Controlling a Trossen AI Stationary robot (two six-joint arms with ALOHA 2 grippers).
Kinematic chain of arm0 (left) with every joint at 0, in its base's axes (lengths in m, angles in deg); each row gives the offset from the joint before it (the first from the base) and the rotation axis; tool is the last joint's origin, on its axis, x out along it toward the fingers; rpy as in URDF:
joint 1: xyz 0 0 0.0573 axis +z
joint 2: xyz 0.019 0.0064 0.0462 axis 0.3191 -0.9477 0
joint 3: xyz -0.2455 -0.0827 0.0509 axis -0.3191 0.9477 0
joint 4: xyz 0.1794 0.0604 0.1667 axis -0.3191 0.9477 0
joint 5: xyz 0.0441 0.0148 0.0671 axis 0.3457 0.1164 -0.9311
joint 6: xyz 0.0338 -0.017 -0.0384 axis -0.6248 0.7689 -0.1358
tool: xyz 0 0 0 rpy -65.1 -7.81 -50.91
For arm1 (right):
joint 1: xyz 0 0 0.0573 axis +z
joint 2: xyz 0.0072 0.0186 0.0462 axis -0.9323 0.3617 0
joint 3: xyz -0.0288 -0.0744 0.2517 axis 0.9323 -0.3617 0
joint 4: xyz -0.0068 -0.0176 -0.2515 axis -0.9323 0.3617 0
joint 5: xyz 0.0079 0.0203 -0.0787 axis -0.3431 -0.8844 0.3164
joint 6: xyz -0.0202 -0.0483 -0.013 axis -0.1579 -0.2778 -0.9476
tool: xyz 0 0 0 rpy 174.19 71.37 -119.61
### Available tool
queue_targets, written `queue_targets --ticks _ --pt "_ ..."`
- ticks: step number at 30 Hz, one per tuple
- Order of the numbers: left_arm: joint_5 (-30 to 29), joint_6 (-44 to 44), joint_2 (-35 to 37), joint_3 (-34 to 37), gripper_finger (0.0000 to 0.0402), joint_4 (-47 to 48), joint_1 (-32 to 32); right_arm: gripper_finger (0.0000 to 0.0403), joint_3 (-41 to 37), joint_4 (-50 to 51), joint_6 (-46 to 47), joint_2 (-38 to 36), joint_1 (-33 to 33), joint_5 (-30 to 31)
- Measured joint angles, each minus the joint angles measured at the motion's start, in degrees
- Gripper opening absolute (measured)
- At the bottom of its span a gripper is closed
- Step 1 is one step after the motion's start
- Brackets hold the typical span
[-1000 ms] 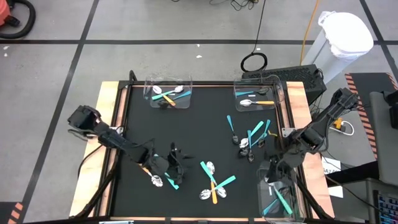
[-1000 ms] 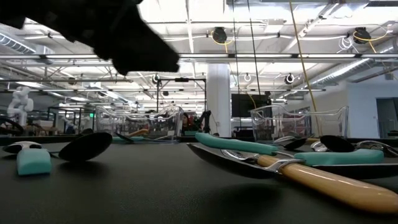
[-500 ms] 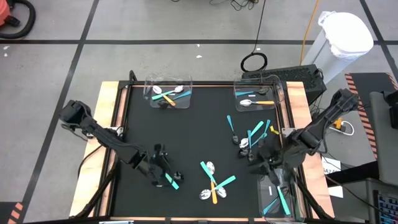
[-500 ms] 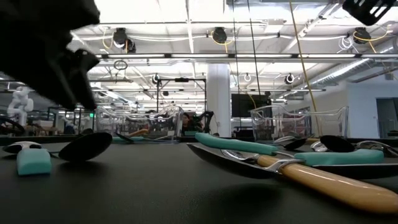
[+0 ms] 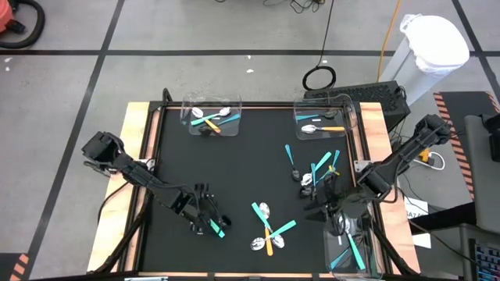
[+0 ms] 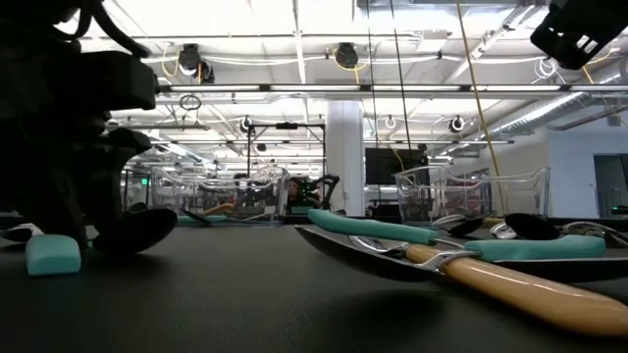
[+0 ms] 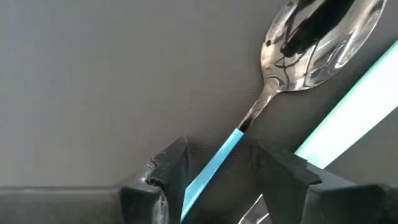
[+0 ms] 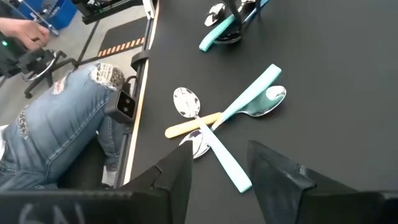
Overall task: Sort silverware by color (type)
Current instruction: Put the blue spoon into the top right transparent bin
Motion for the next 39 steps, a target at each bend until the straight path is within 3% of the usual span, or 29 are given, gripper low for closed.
queue_targets --ticks 5,9,14,25,31,39 --pt "0.80 -0.02 -0.58 0.00 0.0089 -0.13 1.01 0.0148 0.00 -0.92 -0.66 1.16 -0.36 1.12" --pt "-0.33 0.24 -0.01 0.09 0.0012 -0.31 1.36 0.0148 0.00 -0.56 -1.07 3.18 -0.36 8.81" --pt "-2.95 1.89 0.12 0.18 0.0008 -1.71 1.95 0.0148 0.00 -0.59 0.96 7.16 -0.86 17.86" --pt "-8.30 1.95 6.34 -0.07 0.0001 -0.25 9.61 0.0148 0.00 -0.79 9.67 12.20 -3.62 19.47" --pt "-15.10 -1.64 13.79 -0.11 0.0000 3.57 19.93 0.0148 0.00 -0.94 8.74 11.71 -3.86 19.56" --pt "-9.24 -21.39 19.81 -3.64 0.0000 4.07 43.81 0.0148 0.00 -0.57 5.35 11.75 -6.75 19.41"
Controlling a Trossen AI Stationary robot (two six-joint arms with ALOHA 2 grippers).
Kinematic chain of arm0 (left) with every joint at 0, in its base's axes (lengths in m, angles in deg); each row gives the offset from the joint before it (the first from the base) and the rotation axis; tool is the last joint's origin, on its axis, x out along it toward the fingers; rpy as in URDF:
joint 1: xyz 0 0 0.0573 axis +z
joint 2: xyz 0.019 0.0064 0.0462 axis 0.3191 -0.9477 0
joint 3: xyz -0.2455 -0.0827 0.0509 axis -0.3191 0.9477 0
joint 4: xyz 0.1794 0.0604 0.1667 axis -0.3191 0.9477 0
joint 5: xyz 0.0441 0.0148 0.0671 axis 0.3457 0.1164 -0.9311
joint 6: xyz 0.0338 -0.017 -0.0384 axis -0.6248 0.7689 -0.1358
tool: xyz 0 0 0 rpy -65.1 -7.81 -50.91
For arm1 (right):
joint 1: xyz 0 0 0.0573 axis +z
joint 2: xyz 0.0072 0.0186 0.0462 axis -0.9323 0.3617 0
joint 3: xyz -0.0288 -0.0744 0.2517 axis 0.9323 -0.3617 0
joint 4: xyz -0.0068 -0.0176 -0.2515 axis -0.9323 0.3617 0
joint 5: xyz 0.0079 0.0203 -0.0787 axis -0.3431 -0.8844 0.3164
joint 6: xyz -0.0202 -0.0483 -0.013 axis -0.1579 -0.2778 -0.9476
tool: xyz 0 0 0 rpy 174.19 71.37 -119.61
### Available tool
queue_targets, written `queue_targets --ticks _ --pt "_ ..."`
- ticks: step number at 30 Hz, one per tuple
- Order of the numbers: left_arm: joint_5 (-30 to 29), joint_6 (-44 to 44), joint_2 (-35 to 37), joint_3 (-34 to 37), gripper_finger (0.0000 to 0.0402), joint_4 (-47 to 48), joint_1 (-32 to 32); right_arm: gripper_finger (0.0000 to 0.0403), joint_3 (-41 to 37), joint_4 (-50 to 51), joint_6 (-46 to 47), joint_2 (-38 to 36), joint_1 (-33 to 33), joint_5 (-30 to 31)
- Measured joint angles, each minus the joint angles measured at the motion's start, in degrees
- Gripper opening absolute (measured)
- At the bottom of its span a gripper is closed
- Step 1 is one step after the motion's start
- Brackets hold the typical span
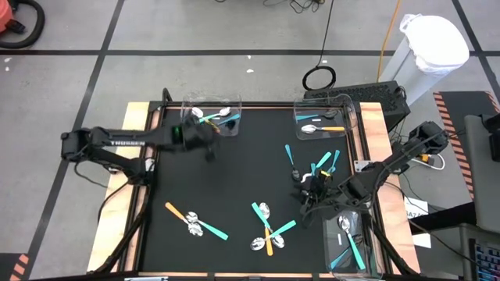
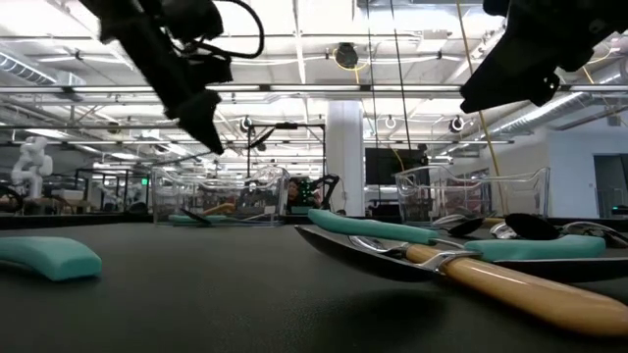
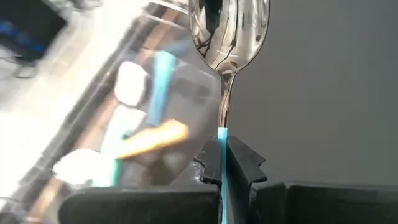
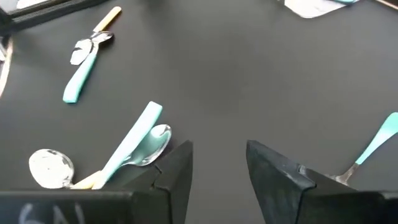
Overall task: Sort silverware by color (type)
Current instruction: Put the blue spoon into the top right transparent bin
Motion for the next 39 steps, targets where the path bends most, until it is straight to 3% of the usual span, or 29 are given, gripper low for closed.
queue_targets --ticks 9,18,23,28,30,35,39 --pt "7.23 -12.98 -2.31 -7.87 0.0000 -0.71 18.94 0.0148 0.00 0.31 -1.84 0.04 -2.21 -0.15" --pt "9.90 -14.65 -7.74 -8.80 0.0000 -2.91 25.16 0.0148 0.00 0.81 -2.36 0.04 -2.65 -0.15" --pt "11.65 -14.60 -8.02 -8.78 0.0000 -9.37 25.07 0.0148 0.00 5.71 -1.21 -1.69 -3.86 1.52" --pt "29.54 -9.52 -8.43 -8.81 0.0000 -24.36 22.29 0.0148 -0.07 10.75 0.45 -6.83 -7.44 9.62" --pt "32.27 -8.67 -10.05 -8.93 0.0000 -30.85 18.76 0.0149 -0.07 9.18 -1.06 -8.70 -9.78 10.71" --pt "33.17 -12.56 -14.66 -8.85 0.0000 -43.30 9.09 0.0168 -0.07 -1.30 -14.64 -11.62 -16.25 7.03" --pt "22.98 -16.43 -18.46 -8.83 0.0000 -50.43 1.73 0.0201 -0.04 -9.12 -20.18 -13.41 -21.40 -2.17"
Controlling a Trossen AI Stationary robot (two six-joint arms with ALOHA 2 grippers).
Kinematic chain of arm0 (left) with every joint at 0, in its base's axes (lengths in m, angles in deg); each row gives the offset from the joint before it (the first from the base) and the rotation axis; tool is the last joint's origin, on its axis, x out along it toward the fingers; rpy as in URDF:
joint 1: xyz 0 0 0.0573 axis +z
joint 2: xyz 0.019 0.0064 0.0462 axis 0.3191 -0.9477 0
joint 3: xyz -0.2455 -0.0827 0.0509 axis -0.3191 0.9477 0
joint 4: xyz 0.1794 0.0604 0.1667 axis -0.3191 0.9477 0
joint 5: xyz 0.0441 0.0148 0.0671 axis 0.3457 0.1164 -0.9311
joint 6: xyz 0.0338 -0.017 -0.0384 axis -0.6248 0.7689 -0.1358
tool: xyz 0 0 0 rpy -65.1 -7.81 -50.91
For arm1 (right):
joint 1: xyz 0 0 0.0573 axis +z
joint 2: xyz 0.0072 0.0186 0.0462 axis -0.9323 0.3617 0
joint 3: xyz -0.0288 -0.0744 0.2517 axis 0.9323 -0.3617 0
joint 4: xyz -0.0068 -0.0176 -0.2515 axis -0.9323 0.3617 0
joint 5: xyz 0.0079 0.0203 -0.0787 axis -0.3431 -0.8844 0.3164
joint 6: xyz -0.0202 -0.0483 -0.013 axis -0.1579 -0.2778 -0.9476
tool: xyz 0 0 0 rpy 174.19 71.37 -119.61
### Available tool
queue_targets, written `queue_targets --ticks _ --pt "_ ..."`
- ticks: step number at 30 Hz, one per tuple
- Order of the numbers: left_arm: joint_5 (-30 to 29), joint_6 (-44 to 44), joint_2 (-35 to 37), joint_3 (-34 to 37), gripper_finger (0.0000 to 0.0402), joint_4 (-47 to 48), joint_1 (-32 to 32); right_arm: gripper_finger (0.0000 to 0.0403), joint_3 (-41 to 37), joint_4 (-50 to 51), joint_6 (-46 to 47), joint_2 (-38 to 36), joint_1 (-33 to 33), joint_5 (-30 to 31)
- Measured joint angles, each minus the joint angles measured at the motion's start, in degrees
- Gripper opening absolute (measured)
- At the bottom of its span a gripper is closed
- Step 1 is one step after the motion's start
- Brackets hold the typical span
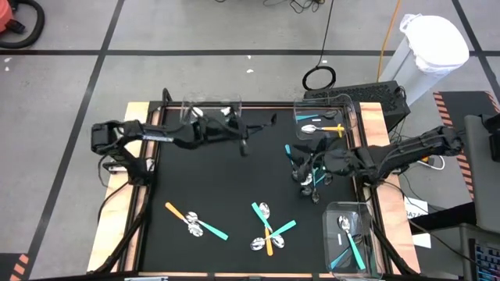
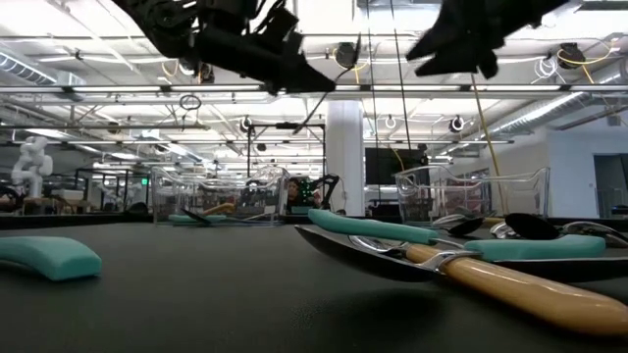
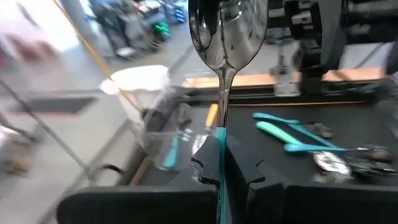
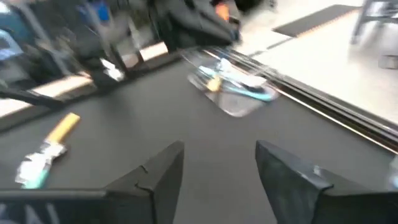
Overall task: Sort silverware by color (type)
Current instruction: Put the blue spoon into the top right transparent bin
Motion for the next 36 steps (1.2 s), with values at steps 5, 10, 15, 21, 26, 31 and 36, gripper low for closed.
queue_targets --ticks 5,10,15,21,26,31,36 --pt "-19.58 -11.12 -3.94 0.00 0.0000 -8.04 -7.33 0.0249 0.02 -7.29 -3.74 1.02 -3.45 -0.76" --pt "-33.05 -16.45 -7.08 0.02 0.0000 -12.81 -10.93 0.0278 0.02 -17.02 -8.51 3.69 -5.15 -0.80" --pt "-35.34 -17.66 -9.27 0.02 0.0000 -12.94 -12.17 0.0281 0.04 -24.48 -12.17 6.49 -7.81 -0.79" --pt "-36.66 -17.43 -10.41 0.02 0.0000 -13.54 -12.72 0.0254 0.04 -24.40 -9.90 9.68 -12.38 -1.09" --pt "-37.04 -17.37 -10.77 0.02 0.0000 -14.33 -12.78 0.0212 0.04 -25.11 -9.69 11.45 -15.41 -1.29" --pt "-37.03 -17.21 -10.79 0.02 0.0000 -14.22 -12.80 0.0161 0.04 -26.05 -9.56 12.63 -17.99 -4.91" --pt "-36.33 -17.15 -10.79 0.02 0.0000 -13.31 -12.89 0.0104 0.04 -26.76 -9.65 13.56 -20.17 -8.70"
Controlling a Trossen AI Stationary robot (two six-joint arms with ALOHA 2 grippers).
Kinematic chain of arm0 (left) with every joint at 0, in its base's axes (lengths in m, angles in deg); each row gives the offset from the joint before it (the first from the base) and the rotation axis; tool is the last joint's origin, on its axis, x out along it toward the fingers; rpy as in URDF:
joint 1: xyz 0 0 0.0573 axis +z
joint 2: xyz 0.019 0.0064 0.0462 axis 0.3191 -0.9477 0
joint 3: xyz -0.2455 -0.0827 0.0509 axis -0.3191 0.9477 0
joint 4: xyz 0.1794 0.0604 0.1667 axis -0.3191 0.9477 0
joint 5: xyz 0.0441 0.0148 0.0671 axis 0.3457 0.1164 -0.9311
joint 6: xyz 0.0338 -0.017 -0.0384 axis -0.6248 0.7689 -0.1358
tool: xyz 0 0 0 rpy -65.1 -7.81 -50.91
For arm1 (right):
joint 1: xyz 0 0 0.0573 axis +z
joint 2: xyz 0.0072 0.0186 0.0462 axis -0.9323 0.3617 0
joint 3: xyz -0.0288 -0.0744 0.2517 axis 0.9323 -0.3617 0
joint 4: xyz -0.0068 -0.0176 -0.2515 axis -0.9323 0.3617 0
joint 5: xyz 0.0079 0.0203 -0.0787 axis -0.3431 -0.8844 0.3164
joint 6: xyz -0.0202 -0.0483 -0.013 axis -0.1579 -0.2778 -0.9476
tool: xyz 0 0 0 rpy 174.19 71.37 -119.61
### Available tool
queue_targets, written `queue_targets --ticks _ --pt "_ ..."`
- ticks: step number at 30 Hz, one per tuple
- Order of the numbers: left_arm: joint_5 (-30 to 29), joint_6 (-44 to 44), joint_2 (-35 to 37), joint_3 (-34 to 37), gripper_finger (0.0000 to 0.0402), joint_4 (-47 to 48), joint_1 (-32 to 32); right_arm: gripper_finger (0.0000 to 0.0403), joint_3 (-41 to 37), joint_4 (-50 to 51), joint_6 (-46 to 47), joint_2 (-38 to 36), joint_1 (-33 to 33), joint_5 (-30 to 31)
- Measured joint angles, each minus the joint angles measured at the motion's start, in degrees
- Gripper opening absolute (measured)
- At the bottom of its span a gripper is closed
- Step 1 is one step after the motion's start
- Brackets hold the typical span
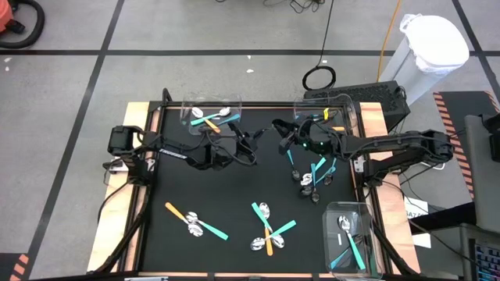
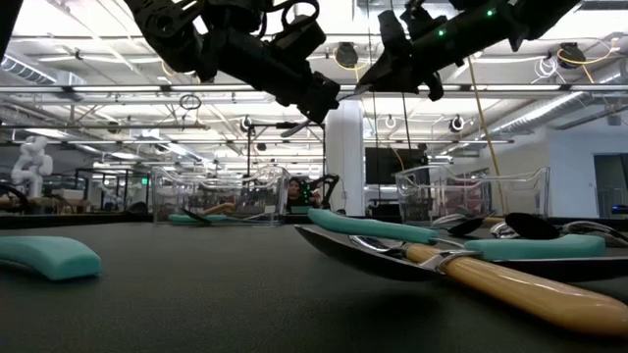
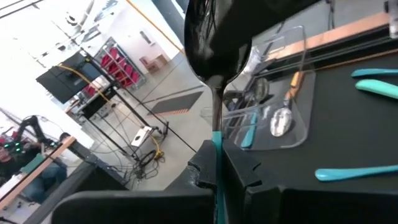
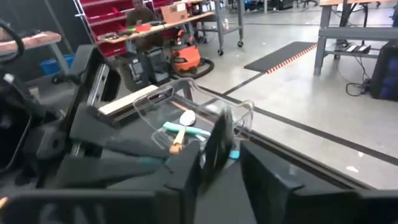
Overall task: Sort silverware by color (type)
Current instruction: Put the blue spoon into the top right transparent bin
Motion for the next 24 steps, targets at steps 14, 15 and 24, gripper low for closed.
queue_targets --ticks 14,15,24 --pt "-1.70 10.18 0.07 0.00 0.0072 8.50 0.15 0.0008 -0.08 13.15 -6.16 -4.60 -3.03 9.61" --pt "-3.04 10.67 0.07 0.00 0.0085 9.53 0.18 0.0008 -0.09 15.38 -6.04 -6.15 -3.60 10.85" --pt "-4.71 12.04 0.07 0.00 0.0156 15.97 0.26 0.0008 0.02 31.54 -5.84 -24.25 -11.72 12.50"
